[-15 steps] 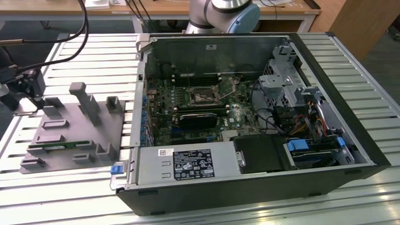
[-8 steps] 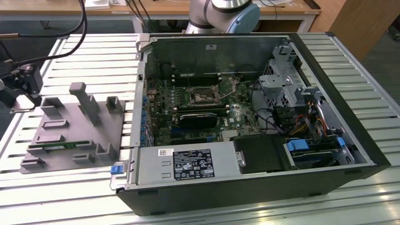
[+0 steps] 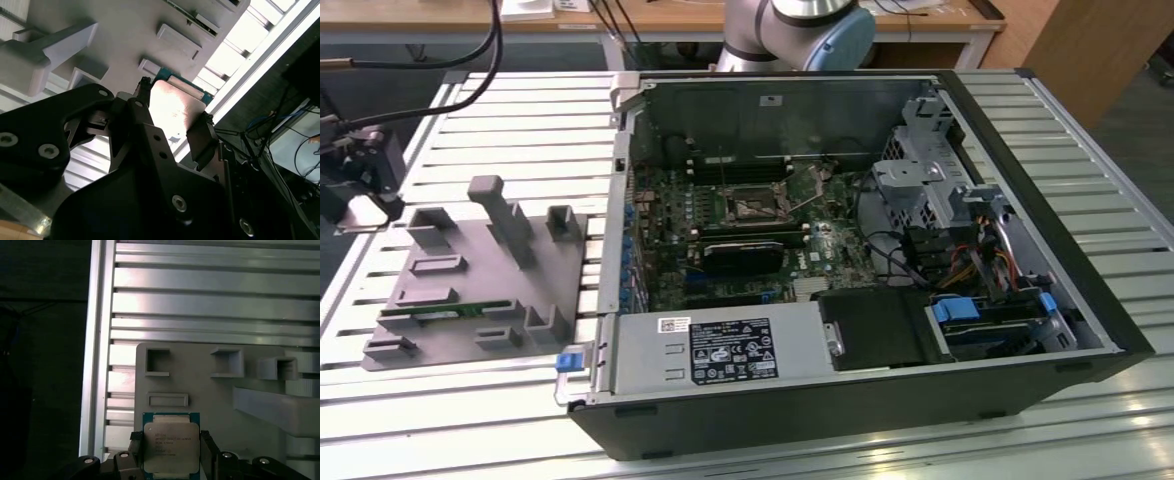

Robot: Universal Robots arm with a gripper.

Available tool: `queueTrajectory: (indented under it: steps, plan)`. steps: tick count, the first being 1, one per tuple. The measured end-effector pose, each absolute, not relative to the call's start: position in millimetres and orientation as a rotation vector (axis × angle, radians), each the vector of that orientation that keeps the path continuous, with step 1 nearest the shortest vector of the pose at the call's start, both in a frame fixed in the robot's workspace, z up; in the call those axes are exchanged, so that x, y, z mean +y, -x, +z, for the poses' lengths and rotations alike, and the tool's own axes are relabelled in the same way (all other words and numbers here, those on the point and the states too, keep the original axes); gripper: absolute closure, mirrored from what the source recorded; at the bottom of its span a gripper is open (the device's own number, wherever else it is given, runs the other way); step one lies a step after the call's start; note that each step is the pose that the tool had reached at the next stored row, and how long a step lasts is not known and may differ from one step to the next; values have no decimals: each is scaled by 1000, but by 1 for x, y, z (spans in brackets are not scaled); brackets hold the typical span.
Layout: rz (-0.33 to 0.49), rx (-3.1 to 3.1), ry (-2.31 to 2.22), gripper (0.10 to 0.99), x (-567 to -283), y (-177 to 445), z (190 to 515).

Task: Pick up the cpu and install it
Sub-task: 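Pick up the cpu and move it towards the insertion slot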

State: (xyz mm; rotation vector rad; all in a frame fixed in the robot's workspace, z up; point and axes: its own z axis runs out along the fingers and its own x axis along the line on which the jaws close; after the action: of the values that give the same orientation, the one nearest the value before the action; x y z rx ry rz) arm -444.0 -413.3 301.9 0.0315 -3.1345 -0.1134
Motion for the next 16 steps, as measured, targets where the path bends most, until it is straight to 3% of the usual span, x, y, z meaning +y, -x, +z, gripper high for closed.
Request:
queueTrajectory:
  steps: [16]
  plan:
    - [-113,-3135,-31,545,-412,444,320]
